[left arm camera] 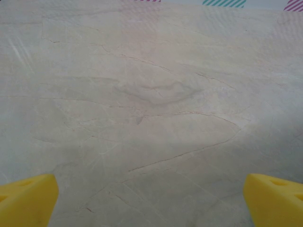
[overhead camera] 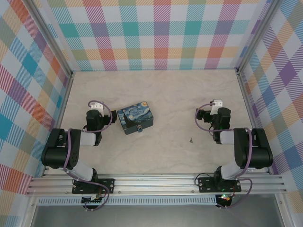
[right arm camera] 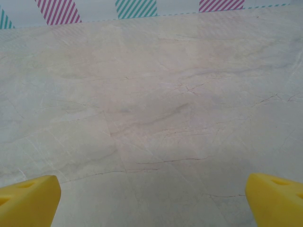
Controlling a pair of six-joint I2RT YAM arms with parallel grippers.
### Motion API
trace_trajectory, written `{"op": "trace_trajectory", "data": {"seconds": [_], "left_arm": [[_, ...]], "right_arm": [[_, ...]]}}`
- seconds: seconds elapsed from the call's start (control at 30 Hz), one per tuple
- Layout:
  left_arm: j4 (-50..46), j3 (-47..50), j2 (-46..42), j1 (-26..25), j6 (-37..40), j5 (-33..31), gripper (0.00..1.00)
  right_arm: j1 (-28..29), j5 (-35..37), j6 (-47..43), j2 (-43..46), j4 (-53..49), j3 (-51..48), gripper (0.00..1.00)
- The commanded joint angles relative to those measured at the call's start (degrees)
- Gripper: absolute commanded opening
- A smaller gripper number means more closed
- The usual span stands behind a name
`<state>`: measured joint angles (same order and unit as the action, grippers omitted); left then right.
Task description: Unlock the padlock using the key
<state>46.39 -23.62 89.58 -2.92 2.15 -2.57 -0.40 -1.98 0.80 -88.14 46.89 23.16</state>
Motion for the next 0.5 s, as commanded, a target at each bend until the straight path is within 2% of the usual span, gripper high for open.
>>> {"op": "trace_trajectory", "data": {"seconds": [0.0,0.33,0.47], "left_arm": [[-0.4,-0.7,0.2,-0.3,-0.4,0.0,1.00],[-0.5,-0.7,-0.1,-0.3,-0.6,-0.6,1.00],[-5.1,-1.7,-3.5,-0.3,-1.6,-3.0,1.00]], "right_arm": [[0.2,0.1,0.2,0.2,0.8,0.3,1.00],[0.2,0.2,0.2,0.2,0.8,0.3,1.00],[0.2,0.2,0.2,0.2,0.8,0.3,1.00]]}}
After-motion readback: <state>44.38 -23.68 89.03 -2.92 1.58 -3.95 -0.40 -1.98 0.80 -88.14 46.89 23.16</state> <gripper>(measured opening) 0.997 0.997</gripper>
